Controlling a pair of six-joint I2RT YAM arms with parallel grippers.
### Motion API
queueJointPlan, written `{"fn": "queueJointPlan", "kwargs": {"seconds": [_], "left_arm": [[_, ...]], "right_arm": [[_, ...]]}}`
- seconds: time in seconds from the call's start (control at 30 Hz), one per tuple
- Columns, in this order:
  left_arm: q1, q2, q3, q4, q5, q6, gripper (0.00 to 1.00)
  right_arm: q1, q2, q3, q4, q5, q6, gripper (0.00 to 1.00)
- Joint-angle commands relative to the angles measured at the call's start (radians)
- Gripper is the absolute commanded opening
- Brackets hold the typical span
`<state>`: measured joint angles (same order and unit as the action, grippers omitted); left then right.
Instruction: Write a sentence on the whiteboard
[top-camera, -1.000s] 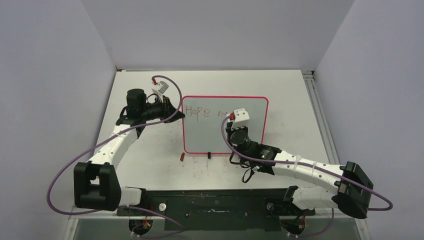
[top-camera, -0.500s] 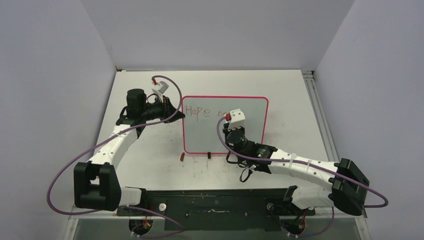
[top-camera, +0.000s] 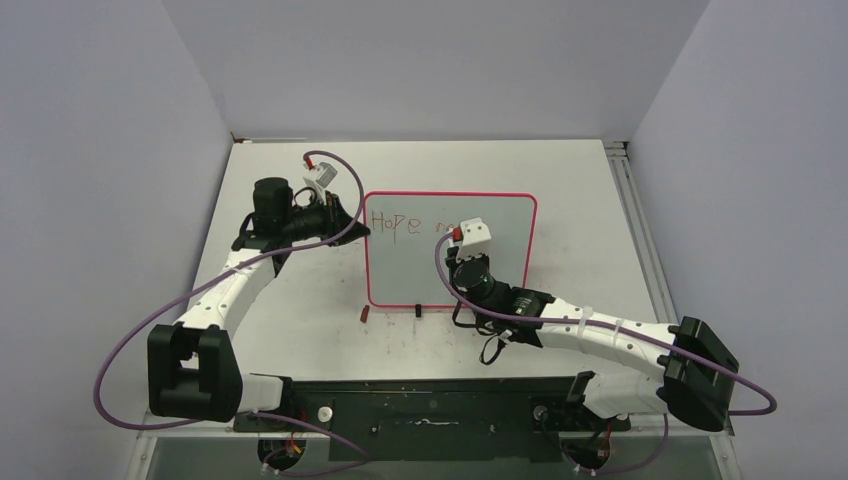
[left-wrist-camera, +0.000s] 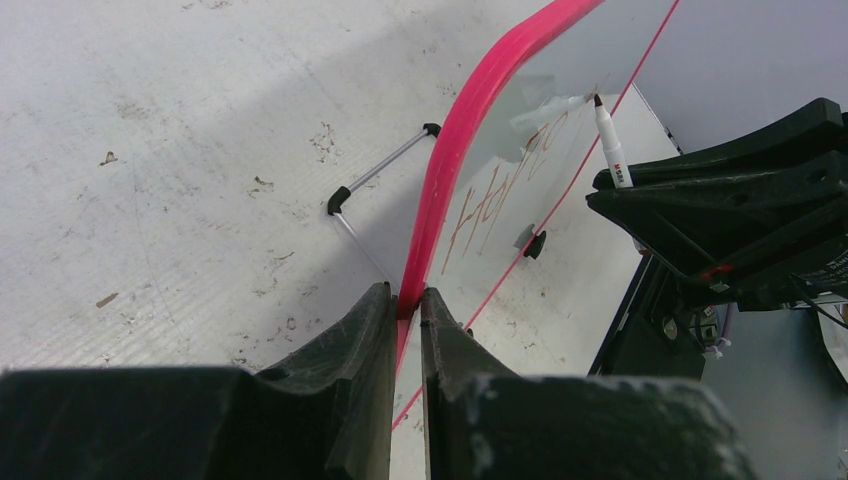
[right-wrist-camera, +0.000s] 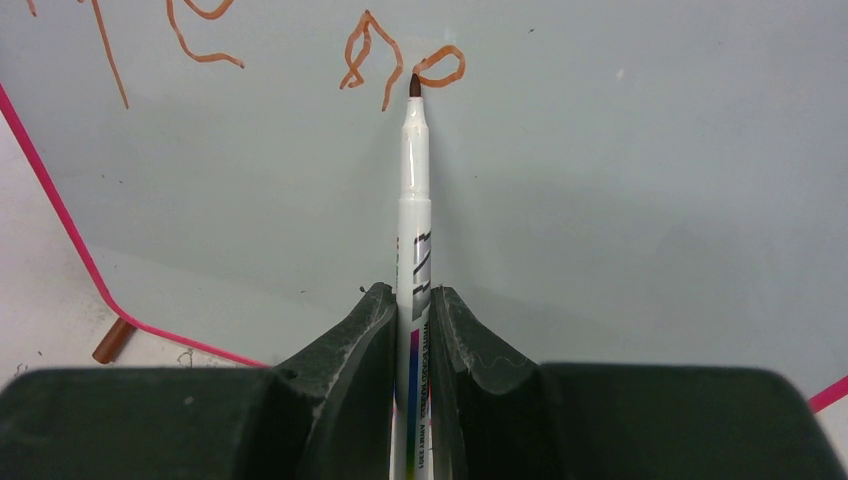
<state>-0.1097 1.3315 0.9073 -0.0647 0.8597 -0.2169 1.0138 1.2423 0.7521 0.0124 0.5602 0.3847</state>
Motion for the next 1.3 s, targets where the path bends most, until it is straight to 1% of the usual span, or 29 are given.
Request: {"fn": "queueJointPlan", "kwargs": {"seconds": [0.0,0.3,0.37,0.73,0.87,1.0,1.13,1.2,1.27], "left_arm": [[-0.001,-0.033,0.010,0.036,0.003,-0.009,0.00],[-0.001,-0.033,0.010,0.036,-0.004,-0.008,0.00],[-0.001,-0.030,0.010,0.034,-0.004,-0.008,0.00],[-0.001,-0.031,0.010,0.032,-0.012,-0.006,0.00],[-0.001,-0.032,0.010,0.031,-0.013,-0.006,0.00],[0.001,-0.032,0.009,0.030,-0.013,-0.006,0.00],[0.001,-0.031,0.016,0.012,-0.022,0.001,0.00],[0.001,-0.033,0.017,0.004,-0.024,0.007,0.00],[0.001,-0.036,0.017,0.004,-0.024,0.007,0.00]], "right_arm": [[-0.010,-0.008,-0.006,-0.009,0.000,0.024,0.05],[-0.009,-0.013,-0.018,-0.009,-0.003,0.040,0.05],[-0.008,-0.018,-0.021,-0.037,-0.003,0.045,0.05],[-0.009,-0.063,-0.043,-0.072,0.026,0.079,0.05],[-0.009,-0.070,-0.040,-0.079,0.041,0.068,0.05],[-0.008,-0.081,-0.041,-0.059,0.015,0.037,0.05],[-0.008,-0.160,-0.060,0.002,-0.079,-0.026,0.05],[-0.008,-0.195,-0.057,0.006,-0.088,-0.039,0.05],[-0.010,-0.204,-0.040,-0.025,-0.064,-0.048,0.05]]}}
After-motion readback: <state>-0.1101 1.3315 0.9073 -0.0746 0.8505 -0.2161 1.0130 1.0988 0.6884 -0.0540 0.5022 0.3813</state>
